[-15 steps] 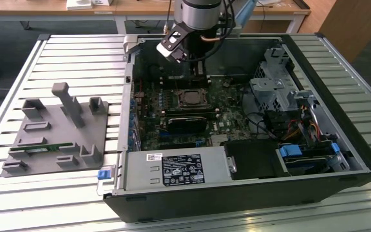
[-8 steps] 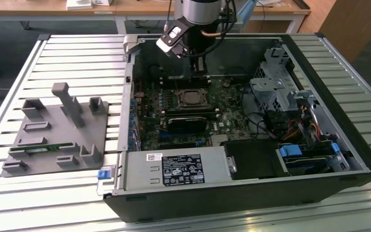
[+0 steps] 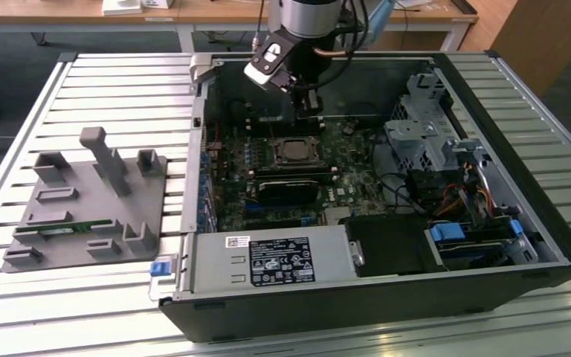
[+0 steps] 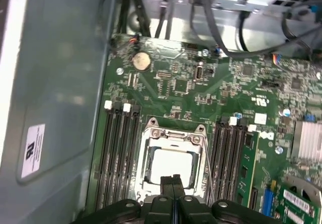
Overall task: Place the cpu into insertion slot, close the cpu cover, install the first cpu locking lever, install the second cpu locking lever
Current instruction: 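Install the first cpu locking lever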
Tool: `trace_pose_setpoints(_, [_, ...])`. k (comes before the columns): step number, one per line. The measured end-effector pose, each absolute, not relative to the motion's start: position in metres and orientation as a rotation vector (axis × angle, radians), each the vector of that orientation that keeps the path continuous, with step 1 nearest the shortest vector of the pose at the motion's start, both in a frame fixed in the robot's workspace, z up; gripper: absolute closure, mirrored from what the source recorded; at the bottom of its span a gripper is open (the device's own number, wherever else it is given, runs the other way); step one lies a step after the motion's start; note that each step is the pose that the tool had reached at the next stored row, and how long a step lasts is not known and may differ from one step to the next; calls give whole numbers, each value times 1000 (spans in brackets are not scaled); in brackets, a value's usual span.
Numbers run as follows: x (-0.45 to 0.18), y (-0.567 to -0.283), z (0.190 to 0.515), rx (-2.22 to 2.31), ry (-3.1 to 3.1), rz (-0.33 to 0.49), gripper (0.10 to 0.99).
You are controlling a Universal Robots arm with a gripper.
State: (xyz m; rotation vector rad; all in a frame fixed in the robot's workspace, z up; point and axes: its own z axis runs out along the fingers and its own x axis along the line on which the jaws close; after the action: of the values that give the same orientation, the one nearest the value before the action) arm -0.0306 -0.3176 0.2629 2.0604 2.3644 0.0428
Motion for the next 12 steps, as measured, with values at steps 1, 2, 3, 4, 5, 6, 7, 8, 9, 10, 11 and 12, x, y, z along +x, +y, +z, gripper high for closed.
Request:
trace_pose_setpoints(1, [-31, -318, 263, 2049, 2374, 43, 980])
trace_pose_setpoints(2, [-31, -318, 263, 2036, 2386, 43, 980])
trace_pose_setpoints(3, [-31, -318, 263, 2025, 2395, 43, 980])
trace_pose_setpoints(4, [-31, -318, 263, 2013, 2406, 43, 980])
trace_pose_setpoints(5, [-31, -318, 263, 1998, 2418, 43, 980])
trace_pose_setpoints(6, [-31, -318, 263, 1983, 2431, 43, 980])
trace_pose_setpoints(7, [-31, -318, 263, 1967, 2444, 43, 980])
trace_pose_setpoints(8, [-31, -318, 263, 1949, 2459, 43, 980])
trace_pose_setpoints(9, [-31, -318, 263, 1929, 2475, 43, 980])
trace_pose_setpoints(10, [-31, -318, 263, 1909, 2490, 43, 980])
trace_pose_setpoints(11, [-31, -318, 263, 1890, 2505, 43, 980])
trace_pose_setpoints(12, [-31, -318, 263, 1869, 2521, 43, 980])
